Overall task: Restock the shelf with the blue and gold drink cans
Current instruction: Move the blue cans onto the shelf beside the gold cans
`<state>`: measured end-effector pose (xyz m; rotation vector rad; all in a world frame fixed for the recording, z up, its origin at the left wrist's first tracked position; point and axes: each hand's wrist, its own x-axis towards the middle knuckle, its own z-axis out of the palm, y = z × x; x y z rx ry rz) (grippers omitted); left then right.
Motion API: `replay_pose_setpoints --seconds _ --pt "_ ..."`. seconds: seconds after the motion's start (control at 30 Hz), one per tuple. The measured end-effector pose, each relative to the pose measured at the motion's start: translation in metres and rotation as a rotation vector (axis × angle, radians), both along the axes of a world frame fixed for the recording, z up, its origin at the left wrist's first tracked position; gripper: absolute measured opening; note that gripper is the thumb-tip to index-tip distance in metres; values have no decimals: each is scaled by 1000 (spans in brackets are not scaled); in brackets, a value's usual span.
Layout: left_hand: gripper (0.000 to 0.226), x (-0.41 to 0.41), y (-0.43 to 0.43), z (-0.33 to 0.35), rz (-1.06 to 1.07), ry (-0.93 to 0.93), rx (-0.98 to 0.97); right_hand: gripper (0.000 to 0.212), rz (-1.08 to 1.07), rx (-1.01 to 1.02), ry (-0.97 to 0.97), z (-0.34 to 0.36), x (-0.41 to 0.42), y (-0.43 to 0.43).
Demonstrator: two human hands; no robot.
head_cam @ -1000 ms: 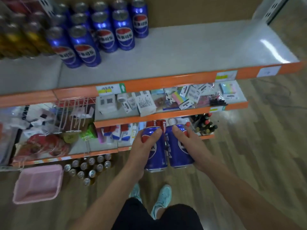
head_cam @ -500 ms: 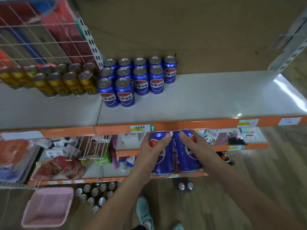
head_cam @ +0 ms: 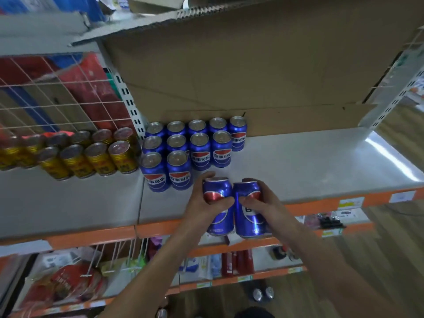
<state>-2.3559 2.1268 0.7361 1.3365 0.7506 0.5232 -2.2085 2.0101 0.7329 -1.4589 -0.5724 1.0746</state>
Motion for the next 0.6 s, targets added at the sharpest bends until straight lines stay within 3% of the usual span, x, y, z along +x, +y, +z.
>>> replay_pose_setpoints --seconds 0.6 --pt "70 32 26 -36 188 -27 287 72 86 213 -435 -28 42 55"
